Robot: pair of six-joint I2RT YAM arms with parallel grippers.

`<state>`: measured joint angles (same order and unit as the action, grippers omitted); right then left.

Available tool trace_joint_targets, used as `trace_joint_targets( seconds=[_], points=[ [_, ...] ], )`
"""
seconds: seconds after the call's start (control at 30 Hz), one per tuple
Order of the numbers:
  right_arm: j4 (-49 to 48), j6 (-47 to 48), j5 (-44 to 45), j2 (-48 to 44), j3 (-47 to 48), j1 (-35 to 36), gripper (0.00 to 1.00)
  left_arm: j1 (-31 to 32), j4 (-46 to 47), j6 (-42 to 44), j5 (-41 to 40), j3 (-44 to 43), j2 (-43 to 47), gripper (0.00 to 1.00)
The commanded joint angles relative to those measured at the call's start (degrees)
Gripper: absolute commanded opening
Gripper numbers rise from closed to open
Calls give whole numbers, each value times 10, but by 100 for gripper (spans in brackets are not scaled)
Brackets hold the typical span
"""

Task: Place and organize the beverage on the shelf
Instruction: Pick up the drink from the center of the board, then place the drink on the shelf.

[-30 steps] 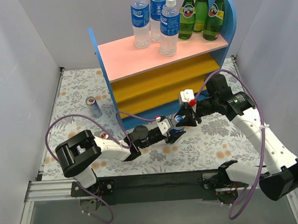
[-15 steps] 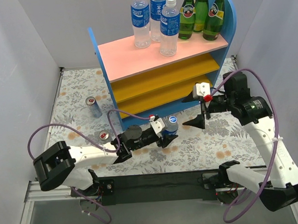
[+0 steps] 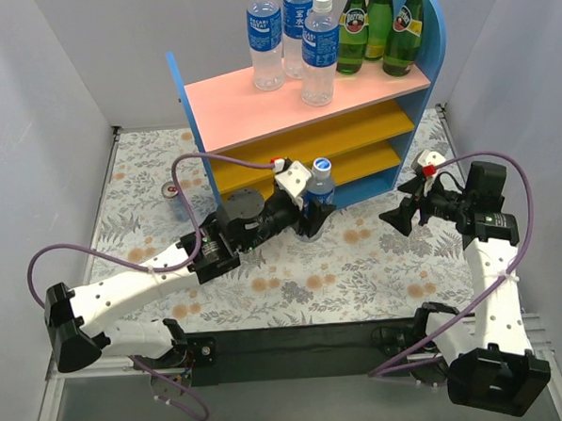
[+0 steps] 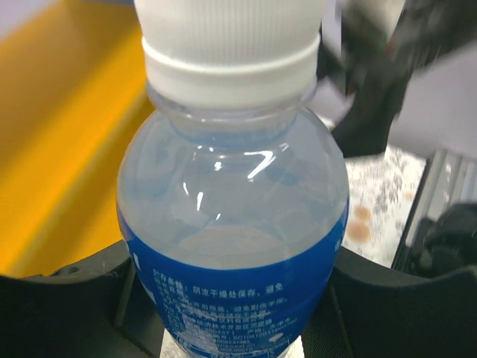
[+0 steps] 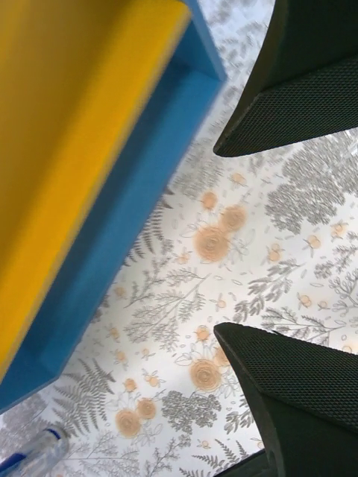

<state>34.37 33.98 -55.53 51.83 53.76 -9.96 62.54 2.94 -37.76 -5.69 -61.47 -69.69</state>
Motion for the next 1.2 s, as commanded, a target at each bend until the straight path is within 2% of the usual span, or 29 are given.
trace_joint_targets(
  seconds=[0.0,0.2,0.37,0.73,0.87,1.17],
  points=[
    [-64,-8,-8,-7,-52,-28,97,0,-34,0,-61,-103,20,0],
    [-108,4,-20,2,-128,-40,97,0,-94,21,-106,-256,-22,0],
    [-113,5,-14,-2,-139,-43,97,-3,-91,60,-164,-359,-69,0],
    [-115,3,-17,-16,-153,-45,97,-58,-115,92,-181,-543,-170,0],
    [-115,1,-20,-14,-153,-45,97,-87,-136,87,-172,-596,-199,0],
    [-115,-1,-25,-10,-156,-47,97,-164,-148,54,-147,-641,-246,0]
  ],
)
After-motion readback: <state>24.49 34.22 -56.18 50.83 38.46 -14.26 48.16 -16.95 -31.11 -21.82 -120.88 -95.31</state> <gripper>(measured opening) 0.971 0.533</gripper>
